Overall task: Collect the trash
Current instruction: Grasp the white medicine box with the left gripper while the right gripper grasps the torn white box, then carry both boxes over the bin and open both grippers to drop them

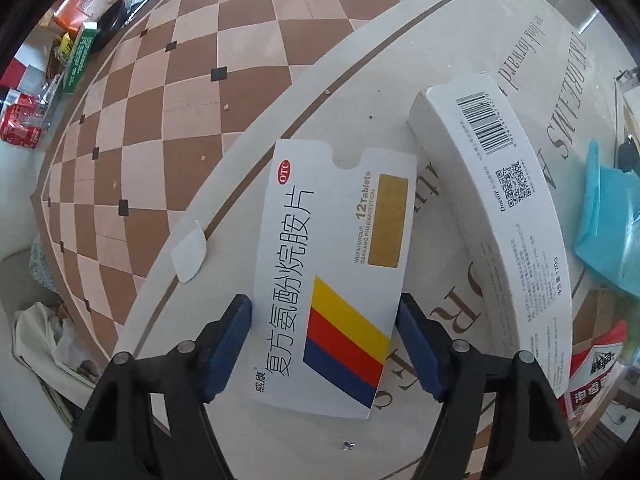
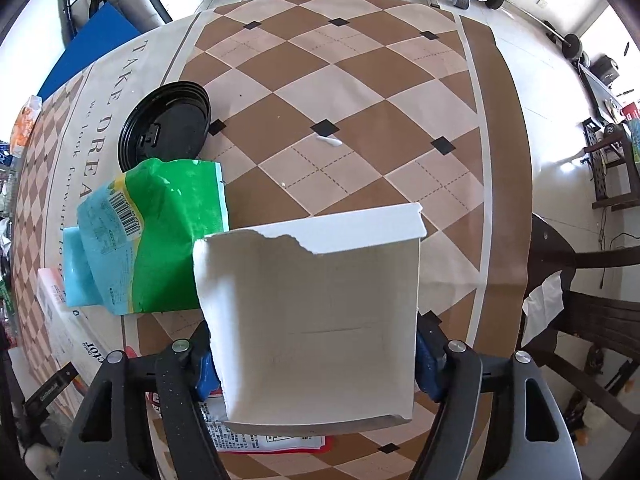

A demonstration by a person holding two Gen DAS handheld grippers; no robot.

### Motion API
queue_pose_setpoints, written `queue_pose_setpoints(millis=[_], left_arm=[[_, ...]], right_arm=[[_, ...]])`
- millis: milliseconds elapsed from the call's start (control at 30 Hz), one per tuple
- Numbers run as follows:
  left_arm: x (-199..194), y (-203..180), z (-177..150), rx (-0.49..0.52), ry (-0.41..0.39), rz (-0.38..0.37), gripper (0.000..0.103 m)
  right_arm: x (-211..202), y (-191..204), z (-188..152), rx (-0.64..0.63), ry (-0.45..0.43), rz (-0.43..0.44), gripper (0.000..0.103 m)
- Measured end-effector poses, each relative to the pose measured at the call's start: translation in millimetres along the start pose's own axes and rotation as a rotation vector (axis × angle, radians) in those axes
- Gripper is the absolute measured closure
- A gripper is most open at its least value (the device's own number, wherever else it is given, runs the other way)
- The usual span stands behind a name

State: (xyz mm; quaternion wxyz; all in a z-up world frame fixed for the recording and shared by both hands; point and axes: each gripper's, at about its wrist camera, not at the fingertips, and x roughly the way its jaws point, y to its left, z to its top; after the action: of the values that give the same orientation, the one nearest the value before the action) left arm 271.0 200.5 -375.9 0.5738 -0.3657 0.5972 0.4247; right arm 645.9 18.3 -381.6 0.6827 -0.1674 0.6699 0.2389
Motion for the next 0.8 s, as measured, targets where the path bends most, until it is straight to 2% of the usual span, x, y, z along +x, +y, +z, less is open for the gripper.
queue_pose_setpoints(millis=[67,167,300,400,500,600,700,800], left_arm=[[0.7,-0.7,-6.5,0.014,0.008,-0.013,0.032],[-8.2,-0.8,-20.2,0.031,-0.02,0.007,0.032],[-36.8,-2.7,-48.5,0.046,-0.093,0.043,0.032],[-62.0,2.3,-75.2,0.054,-0.152,0.04,0.032],[-88.7,5.1,-98.3,0.073,-0.202,0.02,0.032],[-112.7,19.6,-135.0,0.101,-0.253,-0.016,0.032],[-125.6,39.8,-160.7,0.139,-0.296,-0.044,0.032],[-135.5,58.0,-202.6,0.163,-0.319,-0.075,0.032]], right_arm=[[-4.1,-0.2,-1.9,0.004,-0.002,0.009,0.029],[-17.7,-4.8,-12.2,0.003,-0.017,0.022,0.029],[-39.1,-3.7,-28.5,-0.014,-0.046,0.046,0.029],[-60.3,-1.6,-46.9,-0.032,-0.082,0.057,0.029],[-83.0,-0.6,-75.0,-0.039,-0.11,0.076,0.029],[-106.0,6.1,-112.2,-0.052,-0.133,0.097,0.029],[-125.2,18.4,-160.0,-0.071,-0.148,0.122,0.029],[-142.5,29.7,-217.1,-0.085,-0.165,0.139,0.029]])
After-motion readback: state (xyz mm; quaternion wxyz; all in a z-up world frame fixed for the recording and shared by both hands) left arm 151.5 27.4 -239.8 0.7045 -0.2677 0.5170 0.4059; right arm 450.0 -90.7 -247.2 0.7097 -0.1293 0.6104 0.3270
